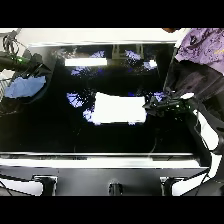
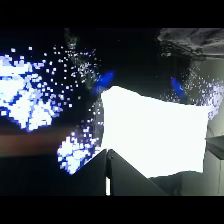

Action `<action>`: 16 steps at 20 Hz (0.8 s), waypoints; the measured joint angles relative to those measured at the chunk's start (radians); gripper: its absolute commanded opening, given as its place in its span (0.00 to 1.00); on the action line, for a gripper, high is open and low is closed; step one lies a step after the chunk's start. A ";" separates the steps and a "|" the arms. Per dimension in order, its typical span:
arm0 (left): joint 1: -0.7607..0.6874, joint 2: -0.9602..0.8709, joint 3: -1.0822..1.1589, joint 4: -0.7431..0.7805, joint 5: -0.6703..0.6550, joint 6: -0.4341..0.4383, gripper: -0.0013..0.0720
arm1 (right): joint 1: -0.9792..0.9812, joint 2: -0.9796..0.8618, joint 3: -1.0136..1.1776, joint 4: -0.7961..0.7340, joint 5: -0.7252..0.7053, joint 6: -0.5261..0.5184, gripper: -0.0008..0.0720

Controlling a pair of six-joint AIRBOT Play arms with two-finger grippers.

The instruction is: Fold the clothes and pants, and hang the long-sleeved shirts on hangers.

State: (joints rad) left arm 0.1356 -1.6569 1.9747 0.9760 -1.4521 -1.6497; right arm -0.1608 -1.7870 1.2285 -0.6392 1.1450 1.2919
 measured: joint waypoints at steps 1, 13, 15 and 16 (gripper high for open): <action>0.000 0.000 0.000 0.000 0.000 0.000 0.04 | 0.014 0.000 0.000 -0.012 -0.001 0.003 0.34; 0.000 0.000 0.000 0.000 0.000 -0.008 0.04 | 0.050 0.032 0.185 -0.175 0.010 0.171 0.05; 0.000 0.000 0.000 0.000 0.000 -0.008 0.04 | 0.019 0.034 0.256 -0.214 0.031 0.234 0.04; 0.000 0.000 0.000 0.000 0.000 -0.010 0.04 | -0.004 0.036 0.283 -0.225 0.039 0.262 0.04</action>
State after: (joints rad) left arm 0.1356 -1.6569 1.9747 0.9760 -1.4521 -1.6596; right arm -0.1646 -1.7512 1.5120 -0.8646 1.1843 1.5536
